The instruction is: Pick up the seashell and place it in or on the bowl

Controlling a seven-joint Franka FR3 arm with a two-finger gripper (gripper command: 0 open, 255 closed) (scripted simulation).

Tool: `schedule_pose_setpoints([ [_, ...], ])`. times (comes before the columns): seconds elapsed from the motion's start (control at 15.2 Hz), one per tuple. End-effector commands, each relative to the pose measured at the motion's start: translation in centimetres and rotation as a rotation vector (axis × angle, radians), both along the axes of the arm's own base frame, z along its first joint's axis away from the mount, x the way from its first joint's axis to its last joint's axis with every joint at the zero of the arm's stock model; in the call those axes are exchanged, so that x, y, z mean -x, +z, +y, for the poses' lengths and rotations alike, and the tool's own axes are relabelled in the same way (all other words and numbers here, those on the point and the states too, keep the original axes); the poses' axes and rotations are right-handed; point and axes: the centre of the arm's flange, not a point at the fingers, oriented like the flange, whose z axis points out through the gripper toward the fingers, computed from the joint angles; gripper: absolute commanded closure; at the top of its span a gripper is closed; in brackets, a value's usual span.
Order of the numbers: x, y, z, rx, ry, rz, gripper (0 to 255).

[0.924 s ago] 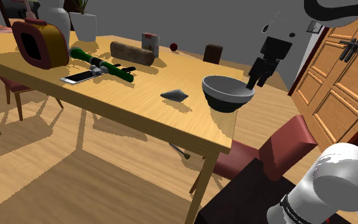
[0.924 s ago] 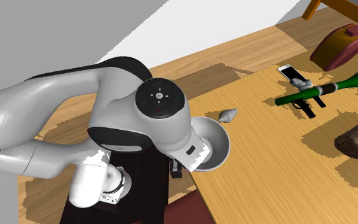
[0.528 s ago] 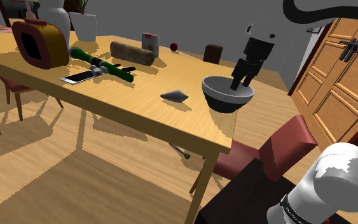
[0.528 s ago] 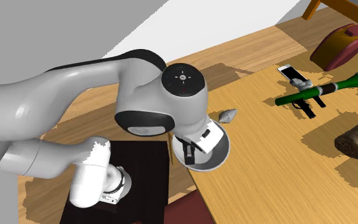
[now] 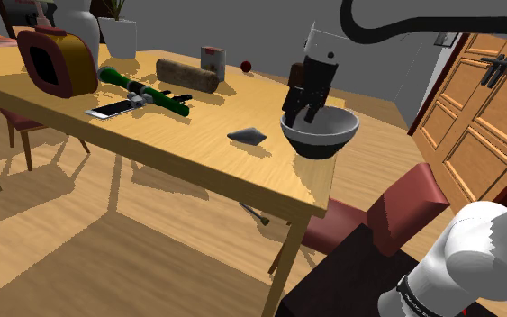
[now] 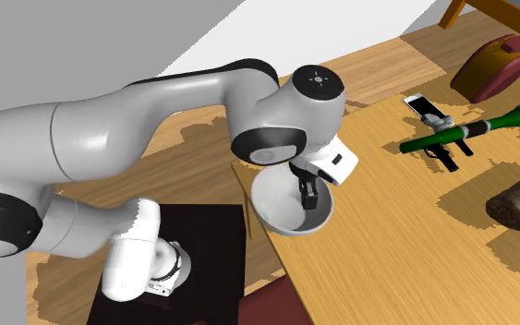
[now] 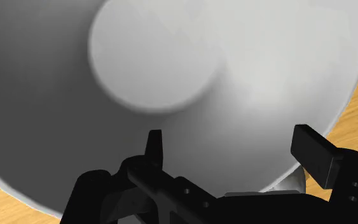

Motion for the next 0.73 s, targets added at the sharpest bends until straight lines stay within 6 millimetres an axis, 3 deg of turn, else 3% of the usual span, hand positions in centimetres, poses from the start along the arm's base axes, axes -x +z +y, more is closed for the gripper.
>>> schedule_pose_setpoints([
  [0.0,-1.8,-0.3,2.2,0.005,0.009,-0.006,0],
  [0.4,-7.1,-1.8,8.1,0.028,0.027,-0.018,0],
  [0.66,-7.8,-3.6,8.8,0.03,0.029,-0.019,0],
])
